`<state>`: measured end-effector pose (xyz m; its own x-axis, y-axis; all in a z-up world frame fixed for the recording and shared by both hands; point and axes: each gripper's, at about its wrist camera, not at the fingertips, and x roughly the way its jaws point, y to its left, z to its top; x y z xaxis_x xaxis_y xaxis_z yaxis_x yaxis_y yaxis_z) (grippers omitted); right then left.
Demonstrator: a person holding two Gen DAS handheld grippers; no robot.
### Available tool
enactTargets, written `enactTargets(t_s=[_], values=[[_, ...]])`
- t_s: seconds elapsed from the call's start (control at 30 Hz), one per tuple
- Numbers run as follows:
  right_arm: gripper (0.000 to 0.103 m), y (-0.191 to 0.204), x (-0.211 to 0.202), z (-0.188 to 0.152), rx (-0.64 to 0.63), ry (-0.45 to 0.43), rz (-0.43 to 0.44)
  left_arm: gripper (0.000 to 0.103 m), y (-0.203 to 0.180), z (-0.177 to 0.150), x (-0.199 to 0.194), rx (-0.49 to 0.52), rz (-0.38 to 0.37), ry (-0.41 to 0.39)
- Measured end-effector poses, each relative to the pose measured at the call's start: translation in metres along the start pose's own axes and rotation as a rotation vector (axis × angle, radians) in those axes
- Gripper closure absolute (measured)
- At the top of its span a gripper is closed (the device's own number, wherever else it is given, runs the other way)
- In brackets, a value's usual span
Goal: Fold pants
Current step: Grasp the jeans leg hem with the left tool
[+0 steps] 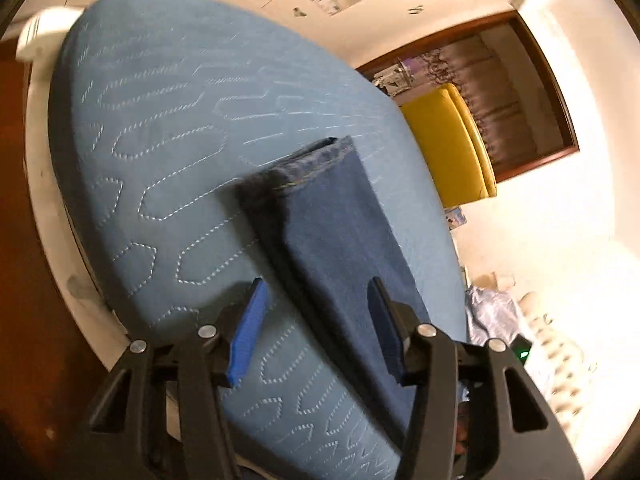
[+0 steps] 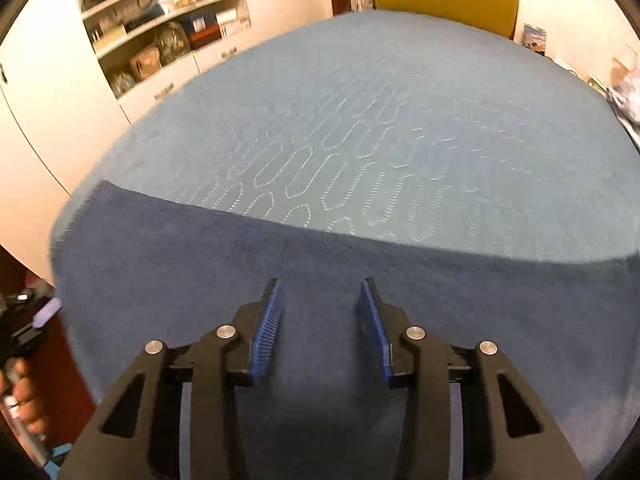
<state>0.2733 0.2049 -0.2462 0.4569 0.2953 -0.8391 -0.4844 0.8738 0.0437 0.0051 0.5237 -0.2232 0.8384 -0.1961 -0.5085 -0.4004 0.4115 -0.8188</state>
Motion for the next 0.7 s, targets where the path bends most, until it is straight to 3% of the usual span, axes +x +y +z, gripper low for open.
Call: enactTargets(t_s=[0.17, 0.43, 0.7], values=[[0.062, 0.013, 0.018, 0.005, -0.047, -0.008, -0.076, 0.052, 0.022, 0.012, 0.003, -0.125, -0.102, -0.009], [0.06, 0.01, 0.013, 0.005, -0.003, -0.019, -0.081, 0.052, 0.022, 0.025, 0.007, -0.144, -0.117, -0.002], [0.06, 0.025, 0.012, 0.002, -0.046, -0.019, -0.094, 0.052, 0.012, 0.034, 0.009, -0.136, -0.11, -0.017]])
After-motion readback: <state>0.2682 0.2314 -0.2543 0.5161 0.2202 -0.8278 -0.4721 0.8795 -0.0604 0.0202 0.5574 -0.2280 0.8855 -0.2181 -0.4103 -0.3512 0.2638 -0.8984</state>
